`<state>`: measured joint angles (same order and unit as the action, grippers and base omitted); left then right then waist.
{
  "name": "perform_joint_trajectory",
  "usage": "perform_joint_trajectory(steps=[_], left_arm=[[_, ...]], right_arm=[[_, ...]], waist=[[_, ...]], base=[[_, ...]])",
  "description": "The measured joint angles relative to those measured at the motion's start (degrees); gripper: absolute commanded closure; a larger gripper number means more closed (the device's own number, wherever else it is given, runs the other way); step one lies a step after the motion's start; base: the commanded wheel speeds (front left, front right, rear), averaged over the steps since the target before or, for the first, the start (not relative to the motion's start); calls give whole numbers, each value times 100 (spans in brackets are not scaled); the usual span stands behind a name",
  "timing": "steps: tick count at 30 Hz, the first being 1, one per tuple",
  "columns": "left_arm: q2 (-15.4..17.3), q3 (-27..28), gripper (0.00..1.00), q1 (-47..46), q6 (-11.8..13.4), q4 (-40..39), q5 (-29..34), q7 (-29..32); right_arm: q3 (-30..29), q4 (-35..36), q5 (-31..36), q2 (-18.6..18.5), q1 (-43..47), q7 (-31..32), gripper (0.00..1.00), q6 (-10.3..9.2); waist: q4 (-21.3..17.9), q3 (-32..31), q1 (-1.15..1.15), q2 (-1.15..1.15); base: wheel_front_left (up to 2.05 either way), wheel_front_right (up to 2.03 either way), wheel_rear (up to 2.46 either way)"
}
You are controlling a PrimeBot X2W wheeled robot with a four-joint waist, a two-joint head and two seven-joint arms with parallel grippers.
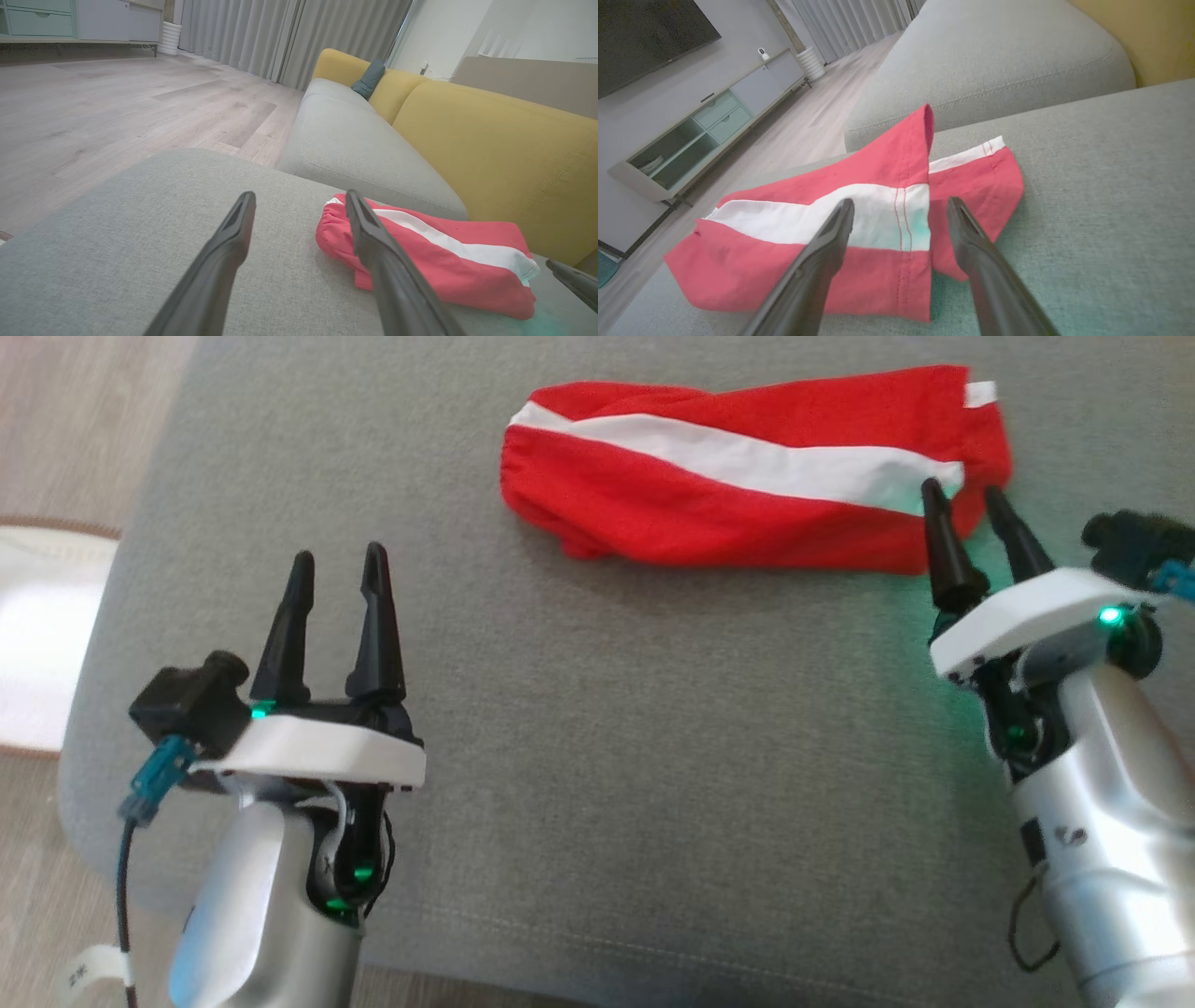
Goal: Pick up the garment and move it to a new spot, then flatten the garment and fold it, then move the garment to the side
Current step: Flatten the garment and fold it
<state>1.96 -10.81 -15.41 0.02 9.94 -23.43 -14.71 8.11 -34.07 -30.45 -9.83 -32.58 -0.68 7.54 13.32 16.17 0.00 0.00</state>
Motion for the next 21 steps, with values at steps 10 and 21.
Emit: perform_joint_trajectory(steps=[10, 21], left_arm=[[0, -111, 0, -53, 24, 62, -12, 0], [0, -126, 0, -54, 49, 94, -12, 0]], right_arm=[[581, -470, -595, -282, -337, -19, 0, 0], [1332, -519, -1288, -582, -502, -256, 0, -1]], waist=[[190, 136, 0, 0], [124, 136, 0, 0]], base=[[0, 0, 0], [0, 0, 0]])
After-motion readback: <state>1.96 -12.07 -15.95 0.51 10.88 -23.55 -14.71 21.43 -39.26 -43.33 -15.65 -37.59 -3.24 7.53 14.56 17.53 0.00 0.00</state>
